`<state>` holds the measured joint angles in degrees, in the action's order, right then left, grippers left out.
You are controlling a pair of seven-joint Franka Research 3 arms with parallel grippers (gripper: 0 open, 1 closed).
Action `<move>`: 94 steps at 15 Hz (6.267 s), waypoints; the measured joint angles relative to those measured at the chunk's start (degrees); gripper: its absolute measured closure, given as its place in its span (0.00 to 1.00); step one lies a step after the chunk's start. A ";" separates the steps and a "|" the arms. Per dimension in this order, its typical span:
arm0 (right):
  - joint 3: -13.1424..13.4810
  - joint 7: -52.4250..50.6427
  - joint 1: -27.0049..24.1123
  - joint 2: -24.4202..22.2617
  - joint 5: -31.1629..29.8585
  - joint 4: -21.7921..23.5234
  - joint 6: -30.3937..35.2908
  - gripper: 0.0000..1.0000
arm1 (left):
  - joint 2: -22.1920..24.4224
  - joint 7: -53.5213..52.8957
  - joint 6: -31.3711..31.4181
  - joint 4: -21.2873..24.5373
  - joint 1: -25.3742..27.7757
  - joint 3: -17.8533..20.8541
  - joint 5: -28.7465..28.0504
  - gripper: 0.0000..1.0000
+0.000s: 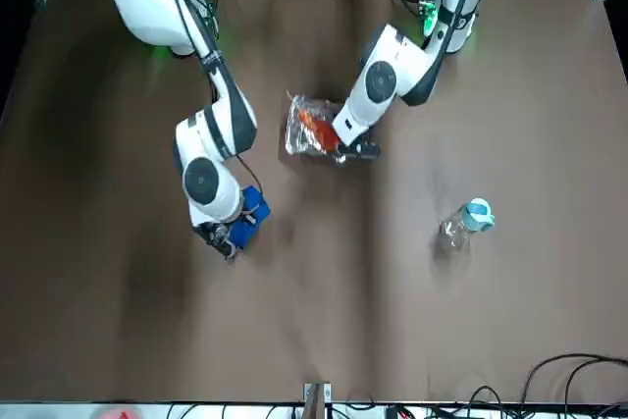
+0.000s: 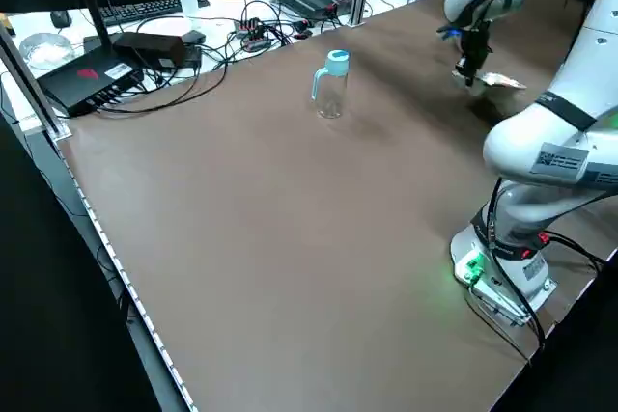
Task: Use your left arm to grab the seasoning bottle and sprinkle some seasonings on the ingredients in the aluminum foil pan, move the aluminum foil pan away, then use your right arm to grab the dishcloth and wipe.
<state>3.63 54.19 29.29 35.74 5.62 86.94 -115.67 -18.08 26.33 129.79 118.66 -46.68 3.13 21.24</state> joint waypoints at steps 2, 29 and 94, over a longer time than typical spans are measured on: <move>-0.01 5.90 2.67 1.41 0.00 -0.05 -4.88 0.93 | 1.77 3.69 0.61 4.76 -0.01 -3.17 0.01 0.98; -0.50 33.09 17.81 16.77 -0.01 -3.67 -41.11 0.93 | 0.24 6.75 -12.13 -17.84 22.41 -5.55 -21.66 0.01; -13.98 10.66 0.29 11.79 -0.07 -8.80 -16.39 0.93 | 17.97 -23.84 -42.42 -28.96 42.77 -6.39 -22.10 0.00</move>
<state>-10.35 64.85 29.58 47.53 5.55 78.14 -132.06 -0.11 2.50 87.37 89.70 -3.91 -3.26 -0.86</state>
